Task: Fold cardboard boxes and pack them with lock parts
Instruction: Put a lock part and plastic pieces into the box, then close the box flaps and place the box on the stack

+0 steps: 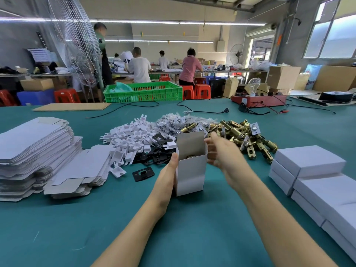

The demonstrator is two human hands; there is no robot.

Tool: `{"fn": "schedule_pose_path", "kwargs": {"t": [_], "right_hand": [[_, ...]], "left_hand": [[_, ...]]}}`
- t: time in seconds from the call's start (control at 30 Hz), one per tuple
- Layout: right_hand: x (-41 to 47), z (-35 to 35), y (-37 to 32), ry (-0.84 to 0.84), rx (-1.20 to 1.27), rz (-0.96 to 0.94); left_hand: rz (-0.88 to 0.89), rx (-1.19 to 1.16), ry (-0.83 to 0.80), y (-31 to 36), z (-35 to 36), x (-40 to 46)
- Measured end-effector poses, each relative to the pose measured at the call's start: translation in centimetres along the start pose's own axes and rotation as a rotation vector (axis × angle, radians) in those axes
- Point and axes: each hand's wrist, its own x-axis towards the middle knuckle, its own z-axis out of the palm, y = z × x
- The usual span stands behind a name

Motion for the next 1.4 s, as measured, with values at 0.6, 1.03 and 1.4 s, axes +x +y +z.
{"fn": "schedule_pose_path", "kwargs": {"t": [0.6, 1.03, 1.4], "right_hand": [[-2.3, 2.3, 4.9, -0.058, 0.263, -0.011], [-1.8, 2.0, 4.0, -0.072, 0.334, -0.135], [-2.2, 2.7, 2.8, 0.032, 0.391, -0.252]], "left_hand": [[-0.135, -0.141, 0.071, 0.6, 1.7, -0.1], [0.132, -0.199, 0.102, 1.8, 2.3, -0.2], [0.126, -0.221, 0.142, 1.9, 1.8, -0.1]]}}
